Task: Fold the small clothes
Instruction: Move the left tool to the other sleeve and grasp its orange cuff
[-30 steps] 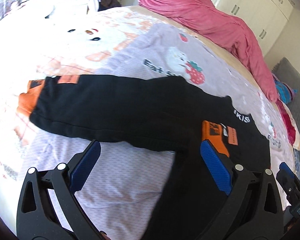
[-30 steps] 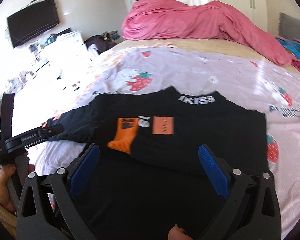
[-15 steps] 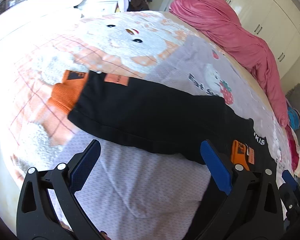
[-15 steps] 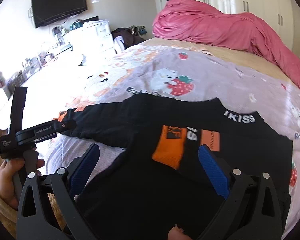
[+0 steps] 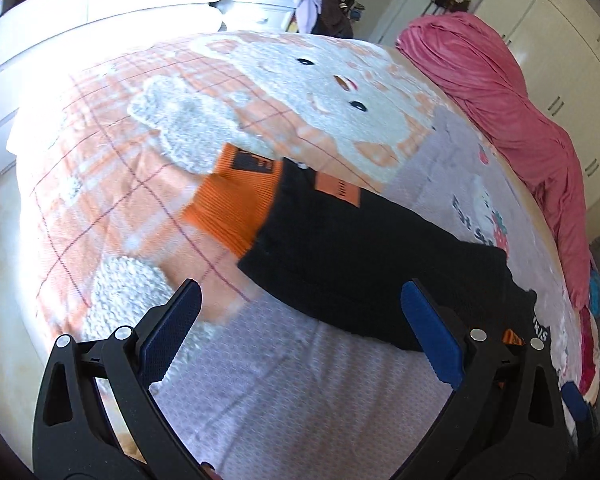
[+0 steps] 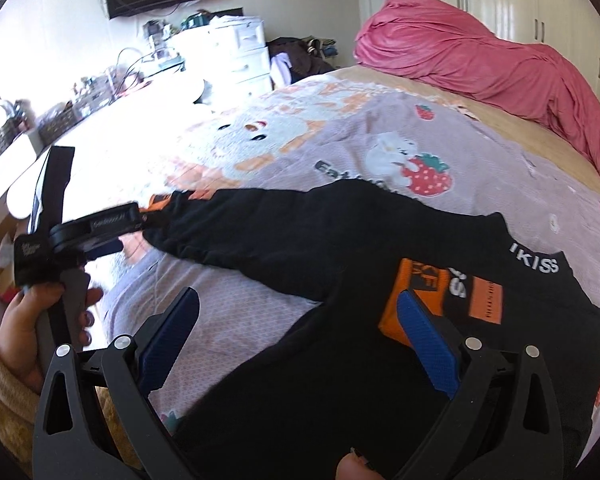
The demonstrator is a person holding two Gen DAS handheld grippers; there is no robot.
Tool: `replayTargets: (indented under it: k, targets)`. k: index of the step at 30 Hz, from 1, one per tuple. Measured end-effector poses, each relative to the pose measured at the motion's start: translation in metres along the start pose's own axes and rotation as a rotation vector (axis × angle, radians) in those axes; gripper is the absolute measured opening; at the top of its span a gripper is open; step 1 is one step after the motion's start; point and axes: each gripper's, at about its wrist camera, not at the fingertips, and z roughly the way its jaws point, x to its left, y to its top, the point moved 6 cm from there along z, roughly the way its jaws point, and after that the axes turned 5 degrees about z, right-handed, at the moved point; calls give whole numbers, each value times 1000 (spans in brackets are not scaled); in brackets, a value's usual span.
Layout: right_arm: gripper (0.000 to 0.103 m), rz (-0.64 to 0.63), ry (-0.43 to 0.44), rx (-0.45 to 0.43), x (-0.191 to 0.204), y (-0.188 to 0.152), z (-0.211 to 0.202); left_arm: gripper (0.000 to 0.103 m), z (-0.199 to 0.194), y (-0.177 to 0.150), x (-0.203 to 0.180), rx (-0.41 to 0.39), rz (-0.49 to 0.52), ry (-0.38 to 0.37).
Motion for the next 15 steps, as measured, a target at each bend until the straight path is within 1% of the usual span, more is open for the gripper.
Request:
replayTargets:
  k: [7, 9, 12, 15]
  targets:
    - [98, -28, -5, 38, 13, -10, 13, 94, 10, 6, 26, -21, -83, -4]
    - [98, -24, -11, 53, 12, -15, 16, 94, 14, 9, 30, -28, -104, -18]
    - [98, -5, -19, 69, 7, -23, 18, 94, 23, 14, 33, -31, -139, -61]
    - [98, 16, -40, 85, -2, -31, 20, 93, 27, 23, 31, -46, -145, -65]
